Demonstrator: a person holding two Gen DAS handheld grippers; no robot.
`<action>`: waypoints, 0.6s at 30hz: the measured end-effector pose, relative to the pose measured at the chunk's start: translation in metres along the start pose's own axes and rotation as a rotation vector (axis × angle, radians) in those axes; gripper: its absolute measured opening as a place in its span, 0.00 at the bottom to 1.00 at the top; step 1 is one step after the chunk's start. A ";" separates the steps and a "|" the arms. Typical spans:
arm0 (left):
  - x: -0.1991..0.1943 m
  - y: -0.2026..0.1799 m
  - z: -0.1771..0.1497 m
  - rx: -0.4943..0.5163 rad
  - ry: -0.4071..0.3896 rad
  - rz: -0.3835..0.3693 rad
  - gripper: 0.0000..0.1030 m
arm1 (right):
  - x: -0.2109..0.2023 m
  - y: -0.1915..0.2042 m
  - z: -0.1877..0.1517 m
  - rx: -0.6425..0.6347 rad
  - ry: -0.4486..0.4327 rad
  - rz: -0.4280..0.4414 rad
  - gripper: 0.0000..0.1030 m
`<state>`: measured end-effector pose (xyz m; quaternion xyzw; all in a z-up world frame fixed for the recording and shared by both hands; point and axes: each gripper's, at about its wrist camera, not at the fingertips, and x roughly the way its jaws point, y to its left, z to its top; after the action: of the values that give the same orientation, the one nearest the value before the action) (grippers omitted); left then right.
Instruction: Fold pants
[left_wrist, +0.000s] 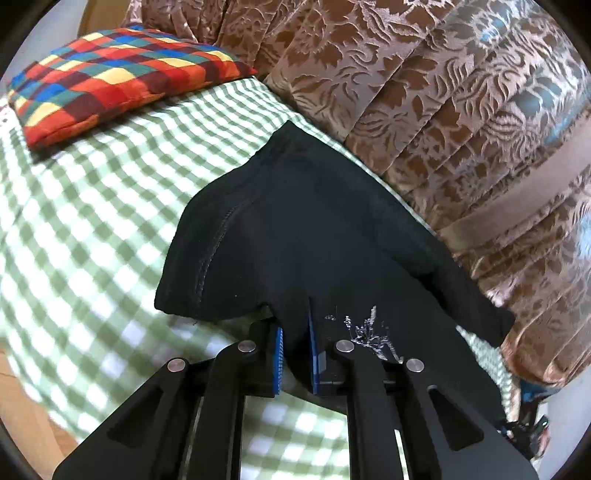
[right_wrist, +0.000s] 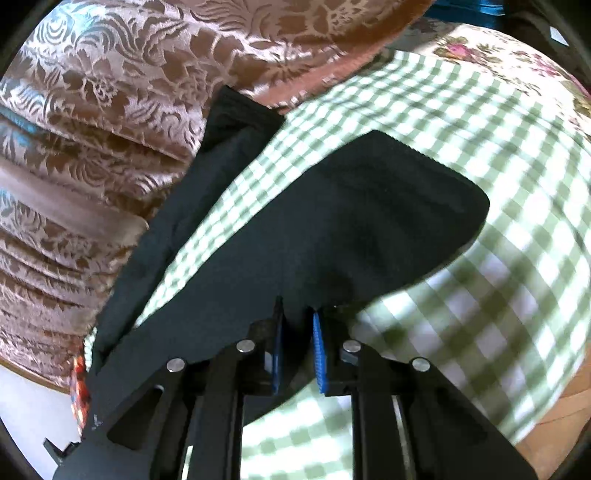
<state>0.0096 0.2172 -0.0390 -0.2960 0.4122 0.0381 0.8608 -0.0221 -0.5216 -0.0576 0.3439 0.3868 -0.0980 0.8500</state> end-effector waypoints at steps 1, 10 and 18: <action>-0.002 0.005 -0.007 0.004 0.013 0.012 0.10 | -0.002 -0.004 -0.004 0.007 0.006 -0.003 0.12; 0.012 0.032 -0.036 0.033 0.087 0.123 0.30 | -0.007 -0.022 -0.012 0.031 0.029 -0.061 0.46; -0.042 0.026 -0.023 0.099 -0.136 0.211 0.45 | -0.051 0.026 -0.002 -0.098 -0.157 -0.121 0.71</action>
<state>-0.0414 0.2336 -0.0314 -0.2049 0.3833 0.1280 0.8914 -0.0467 -0.5061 -0.0085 0.2693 0.3436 -0.1570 0.8859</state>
